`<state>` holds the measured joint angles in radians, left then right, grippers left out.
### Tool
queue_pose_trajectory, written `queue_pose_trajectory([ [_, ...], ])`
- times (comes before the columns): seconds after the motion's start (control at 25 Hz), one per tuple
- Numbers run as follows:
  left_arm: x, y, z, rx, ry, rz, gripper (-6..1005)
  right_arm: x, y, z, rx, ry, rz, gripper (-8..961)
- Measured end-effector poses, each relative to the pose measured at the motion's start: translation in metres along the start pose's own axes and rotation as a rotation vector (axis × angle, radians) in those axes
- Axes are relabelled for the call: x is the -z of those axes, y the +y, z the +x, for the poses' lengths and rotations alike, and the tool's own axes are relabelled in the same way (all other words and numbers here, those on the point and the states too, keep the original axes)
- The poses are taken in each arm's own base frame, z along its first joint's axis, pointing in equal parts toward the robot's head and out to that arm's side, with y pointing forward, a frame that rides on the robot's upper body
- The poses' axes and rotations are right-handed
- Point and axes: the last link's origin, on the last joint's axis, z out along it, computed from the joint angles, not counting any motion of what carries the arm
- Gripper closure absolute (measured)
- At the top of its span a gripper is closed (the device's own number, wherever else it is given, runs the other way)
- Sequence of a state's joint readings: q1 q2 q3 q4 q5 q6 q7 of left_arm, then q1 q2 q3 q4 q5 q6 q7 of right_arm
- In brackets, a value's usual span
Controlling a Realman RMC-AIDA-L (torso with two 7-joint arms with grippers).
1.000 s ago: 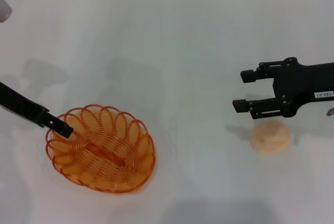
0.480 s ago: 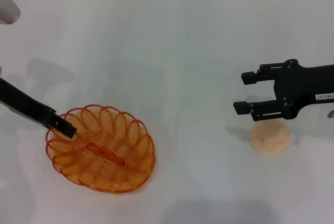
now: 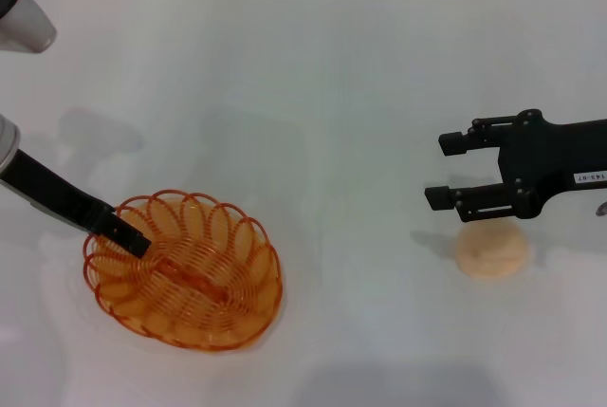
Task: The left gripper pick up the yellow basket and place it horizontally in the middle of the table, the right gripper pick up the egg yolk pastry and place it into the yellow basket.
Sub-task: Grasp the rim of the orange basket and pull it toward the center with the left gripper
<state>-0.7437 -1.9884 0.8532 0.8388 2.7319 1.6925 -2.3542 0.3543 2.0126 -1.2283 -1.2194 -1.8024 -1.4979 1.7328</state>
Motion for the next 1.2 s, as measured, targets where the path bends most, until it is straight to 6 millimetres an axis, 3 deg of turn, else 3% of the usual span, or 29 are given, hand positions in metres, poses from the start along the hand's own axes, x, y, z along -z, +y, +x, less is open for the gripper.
queue_pose_trajectory([
  [0.84,-0.0027,0.001,-0.0015,-0.004,-0.028,0.01,742,0.0013,-0.0002,-0.0001,-0.003,-0.002,0.003,229],
  [1.2,0.0009,-0.0008,-0.0011,-0.003,-0.026,0.014,868,0.0011,0.0002,-0.001,0.0,-0.001,0.002,230],
])
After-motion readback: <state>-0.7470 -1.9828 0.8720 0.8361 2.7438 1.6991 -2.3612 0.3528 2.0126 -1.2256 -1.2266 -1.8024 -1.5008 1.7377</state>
